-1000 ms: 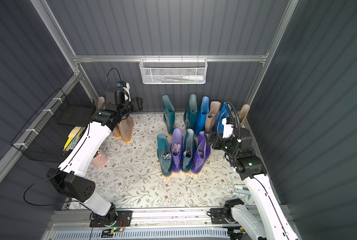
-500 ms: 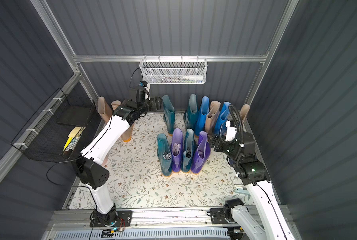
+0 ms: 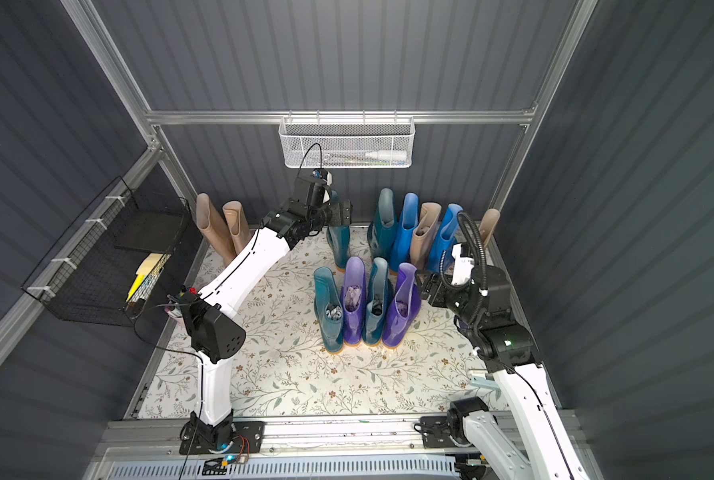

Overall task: Match and arrange rain boots in pairs
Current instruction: Place the rain boot at the corner of the board, then move the rain boot to the center of the board.

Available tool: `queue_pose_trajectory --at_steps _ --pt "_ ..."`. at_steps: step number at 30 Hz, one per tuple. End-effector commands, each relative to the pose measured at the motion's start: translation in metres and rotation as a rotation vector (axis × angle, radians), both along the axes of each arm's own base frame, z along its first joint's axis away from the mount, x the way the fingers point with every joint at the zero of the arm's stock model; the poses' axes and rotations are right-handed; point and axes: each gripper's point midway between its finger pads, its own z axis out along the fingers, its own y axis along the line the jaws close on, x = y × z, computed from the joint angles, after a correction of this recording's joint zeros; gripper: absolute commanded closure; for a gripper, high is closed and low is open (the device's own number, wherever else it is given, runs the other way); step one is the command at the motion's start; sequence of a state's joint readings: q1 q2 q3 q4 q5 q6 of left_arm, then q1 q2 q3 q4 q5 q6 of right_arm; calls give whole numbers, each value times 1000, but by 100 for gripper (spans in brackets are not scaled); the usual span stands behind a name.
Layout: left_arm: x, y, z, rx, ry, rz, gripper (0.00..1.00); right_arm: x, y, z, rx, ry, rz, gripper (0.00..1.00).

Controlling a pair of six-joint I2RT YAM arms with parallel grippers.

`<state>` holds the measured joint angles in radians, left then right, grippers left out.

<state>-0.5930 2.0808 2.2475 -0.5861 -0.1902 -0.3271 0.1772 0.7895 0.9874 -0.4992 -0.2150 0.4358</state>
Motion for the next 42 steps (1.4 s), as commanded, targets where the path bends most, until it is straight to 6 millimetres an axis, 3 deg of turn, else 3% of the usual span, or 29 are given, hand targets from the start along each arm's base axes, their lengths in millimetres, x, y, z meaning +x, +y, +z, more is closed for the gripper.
queue_pose_trajectory --at_steps 1,18,23,28,35,42 --pt "2 -2 0 11 5 25 0 -1 -1 -5 6 12 -6 18" --pt "16 -12 -45 74 66 45 1 2 2 -10 12 20 1 17" --pt "19 -15 -55 84 74 42 8 2 2 -11 11 20 1 18" --pt "22 -19 -59 86 67 25 27 1 2 -11 11 19 3 18" --pt "29 -22 -58 87 43 26 69 -2 0 -8 2 9 2 19" --pt "34 -16 -45 90 -2 57 91 -3 -1 -11 -8 11 -2 19"
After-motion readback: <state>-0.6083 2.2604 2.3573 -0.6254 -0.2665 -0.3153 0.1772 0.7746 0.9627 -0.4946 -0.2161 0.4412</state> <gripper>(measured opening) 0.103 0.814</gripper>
